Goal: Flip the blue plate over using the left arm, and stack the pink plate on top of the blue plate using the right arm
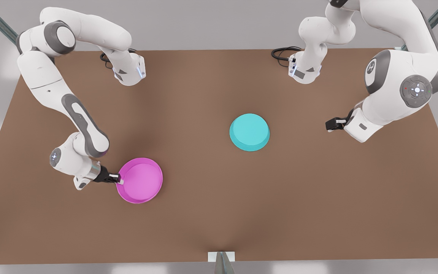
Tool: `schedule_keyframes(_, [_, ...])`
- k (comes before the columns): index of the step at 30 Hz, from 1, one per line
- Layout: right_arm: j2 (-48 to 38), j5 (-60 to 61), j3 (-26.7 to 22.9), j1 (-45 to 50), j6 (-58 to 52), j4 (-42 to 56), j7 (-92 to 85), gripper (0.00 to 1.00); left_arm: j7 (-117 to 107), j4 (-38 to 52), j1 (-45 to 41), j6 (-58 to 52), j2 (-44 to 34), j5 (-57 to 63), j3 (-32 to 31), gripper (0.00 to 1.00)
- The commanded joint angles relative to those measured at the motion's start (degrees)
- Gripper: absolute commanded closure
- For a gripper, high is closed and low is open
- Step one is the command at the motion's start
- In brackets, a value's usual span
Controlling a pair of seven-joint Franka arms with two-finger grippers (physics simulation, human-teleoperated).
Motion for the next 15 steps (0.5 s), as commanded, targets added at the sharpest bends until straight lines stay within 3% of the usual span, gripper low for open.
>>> schedule_keyframes(1, [0.0,-0.7,0.2,-0.2,-0.2,-0.1,0.6,0.79,0.0,0.0,0.0,0.0,0.0,0.0,0.1,0.00])
schedule_keyframes(11, [-8.4,0.0,3.7,-1.4,-9.2,-1.9,3.8,0.79,0.0,0.0,0.0,0.0,0.0,0.0,0.1,0.00])
schedule_keyframes(15, [-10.0,2.3,7.5,0.1,-9.2,-2.2,6.8,0.79,0.1,0.0,0.0,0.0,0.0,0.0,0.1,0.00])
